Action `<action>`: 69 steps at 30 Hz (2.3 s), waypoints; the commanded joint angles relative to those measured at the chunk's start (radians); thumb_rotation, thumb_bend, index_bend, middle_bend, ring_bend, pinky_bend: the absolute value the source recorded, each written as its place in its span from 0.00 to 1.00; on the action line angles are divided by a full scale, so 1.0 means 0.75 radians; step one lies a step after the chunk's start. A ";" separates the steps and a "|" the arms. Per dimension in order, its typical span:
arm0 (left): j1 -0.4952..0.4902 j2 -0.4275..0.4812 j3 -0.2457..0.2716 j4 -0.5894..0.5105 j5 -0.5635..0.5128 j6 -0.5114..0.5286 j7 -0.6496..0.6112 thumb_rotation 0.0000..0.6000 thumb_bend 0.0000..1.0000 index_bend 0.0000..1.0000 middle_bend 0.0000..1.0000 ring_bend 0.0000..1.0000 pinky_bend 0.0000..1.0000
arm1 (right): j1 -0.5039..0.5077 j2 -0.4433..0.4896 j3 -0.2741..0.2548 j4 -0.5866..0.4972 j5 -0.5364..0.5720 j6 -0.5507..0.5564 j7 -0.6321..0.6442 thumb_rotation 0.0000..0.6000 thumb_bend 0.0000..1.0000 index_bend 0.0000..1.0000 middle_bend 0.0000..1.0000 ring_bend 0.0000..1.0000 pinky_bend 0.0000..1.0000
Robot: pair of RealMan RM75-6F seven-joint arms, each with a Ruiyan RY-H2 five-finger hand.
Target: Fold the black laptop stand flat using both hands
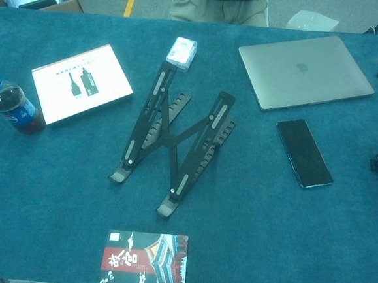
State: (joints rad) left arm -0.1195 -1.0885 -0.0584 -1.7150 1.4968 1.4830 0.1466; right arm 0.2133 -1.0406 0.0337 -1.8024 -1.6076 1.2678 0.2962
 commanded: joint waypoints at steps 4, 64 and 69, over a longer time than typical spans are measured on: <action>0.005 0.001 0.004 -0.003 -0.002 0.004 0.001 1.00 0.21 0.34 0.37 0.27 0.25 | 0.181 0.026 -0.020 -0.089 -0.043 -0.240 0.352 1.00 0.19 0.17 0.24 0.17 0.29; -0.006 -0.037 0.019 0.115 -0.010 -0.040 -0.154 1.00 0.21 0.34 0.37 0.27 0.25 | 0.634 -0.521 -0.038 0.044 -0.090 -0.430 0.984 1.00 0.19 0.04 0.13 0.00 0.06; -0.003 -0.032 0.021 0.109 -0.008 -0.036 -0.154 1.00 0.21 0.34 0.37 0.27 0.25 | 0.665 -0.529 -0.056 0.004 -0.109 -0.441 0.978 1.00 0.19 0.04 0.13 0.00 0.06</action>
State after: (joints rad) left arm -0.1218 -1.1129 -0.0424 -1.6328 1.4909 1.4563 0.0315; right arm 0.7091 -1.4354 -0.0061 -1.7963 -1.6876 0.9398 1.0317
